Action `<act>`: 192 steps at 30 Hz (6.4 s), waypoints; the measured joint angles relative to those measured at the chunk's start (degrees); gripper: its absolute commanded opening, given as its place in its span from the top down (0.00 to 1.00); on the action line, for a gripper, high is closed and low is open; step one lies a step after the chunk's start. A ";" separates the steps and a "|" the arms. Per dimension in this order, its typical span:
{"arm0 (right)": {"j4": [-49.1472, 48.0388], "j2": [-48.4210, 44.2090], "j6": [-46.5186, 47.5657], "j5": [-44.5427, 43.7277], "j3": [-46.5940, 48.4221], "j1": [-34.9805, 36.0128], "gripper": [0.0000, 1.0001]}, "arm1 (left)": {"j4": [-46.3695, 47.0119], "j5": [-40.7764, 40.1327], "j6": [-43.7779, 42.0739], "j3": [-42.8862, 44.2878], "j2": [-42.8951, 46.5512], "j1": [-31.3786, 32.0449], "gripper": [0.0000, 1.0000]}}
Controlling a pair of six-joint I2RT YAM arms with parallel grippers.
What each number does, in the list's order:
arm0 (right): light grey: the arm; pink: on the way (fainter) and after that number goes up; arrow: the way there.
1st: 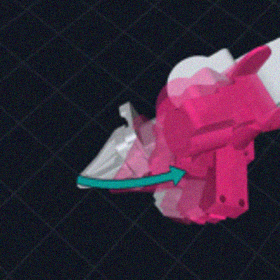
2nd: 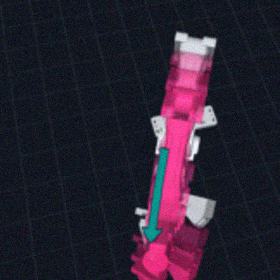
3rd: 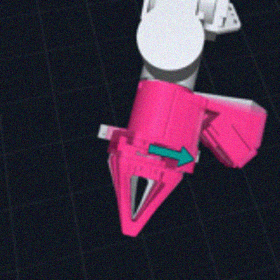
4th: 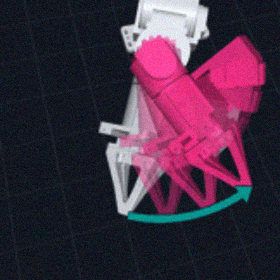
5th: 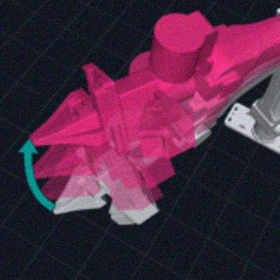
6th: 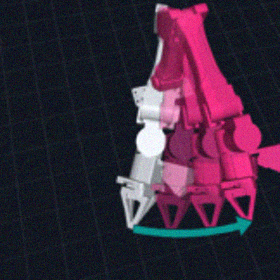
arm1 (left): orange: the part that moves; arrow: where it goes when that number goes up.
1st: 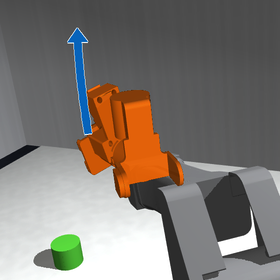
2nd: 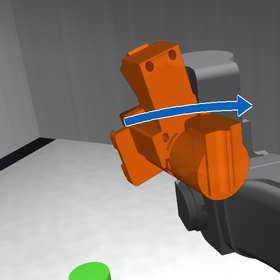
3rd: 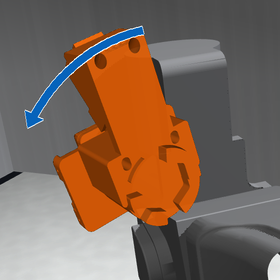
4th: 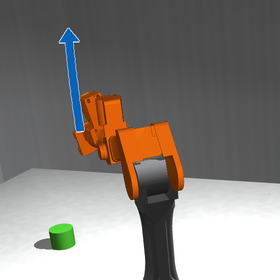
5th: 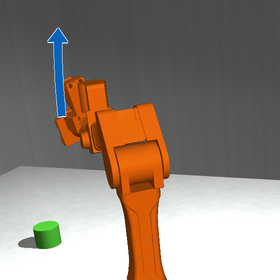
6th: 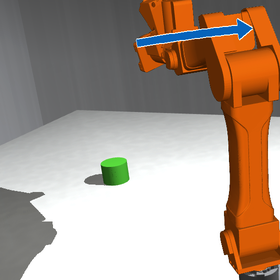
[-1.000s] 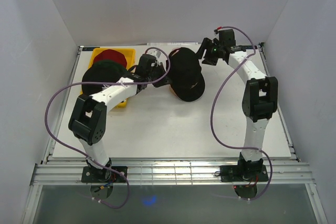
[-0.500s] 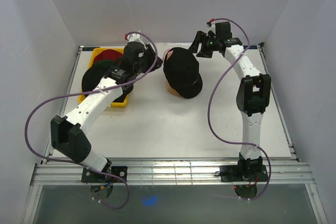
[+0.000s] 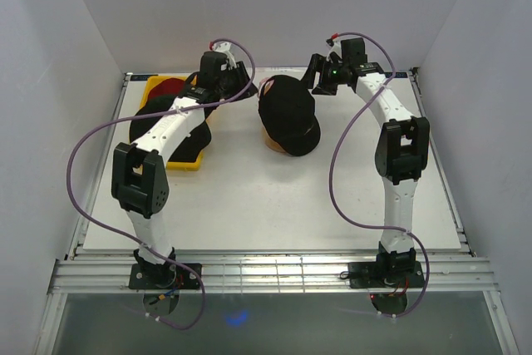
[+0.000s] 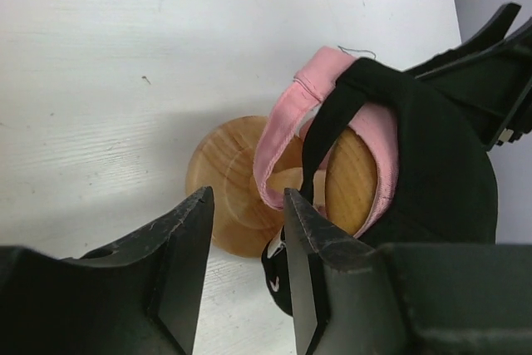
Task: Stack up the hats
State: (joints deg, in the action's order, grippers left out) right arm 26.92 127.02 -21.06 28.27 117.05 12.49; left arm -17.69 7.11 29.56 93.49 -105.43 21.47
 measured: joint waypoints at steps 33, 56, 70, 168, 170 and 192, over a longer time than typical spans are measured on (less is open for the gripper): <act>0.22 -0.02 1.88 -1.11 -0.70 0.31 0.26 | 2.01 9.86 -9.70 7.98 -9.31 1.29 0.80; -0.92 -17.70 -1.51 -6.75 -26.58 -5.35 0.19 | 0.70 3.08 -10.86 7.26 -9.38 2.67 1.00; -20.50 -23.85 -11.52 2.73 -51.39 -4.44 0.19 | -0.50 1.09 -10.84 6.56 -9.38 2.71 1.00; -19.85 -45.16 -8.48 -0.92 -59.58 0.11 0.32 | -19.78 -9.60 9.42 -14.38 14.78 -38.88 0.45; -19.78 -45.16 -8.50 -0.92 -59.58 0.11 0.32 | -19.39 -9.33 9.57 -14.64 14.75 -38.88 0.48; -19.21 -46.07 -8.50 -0.96 -59.58 1.84 0.32 | -16.46 -7.91 9.68 -15.72 10.64 -38.88 0.97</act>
State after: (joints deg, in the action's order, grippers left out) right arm 7.70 80.95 -29.56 27.31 57.47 14.33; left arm -34.15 -0.80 39.24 77.78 -94.78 -17.41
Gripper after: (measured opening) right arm 0.678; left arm 0.165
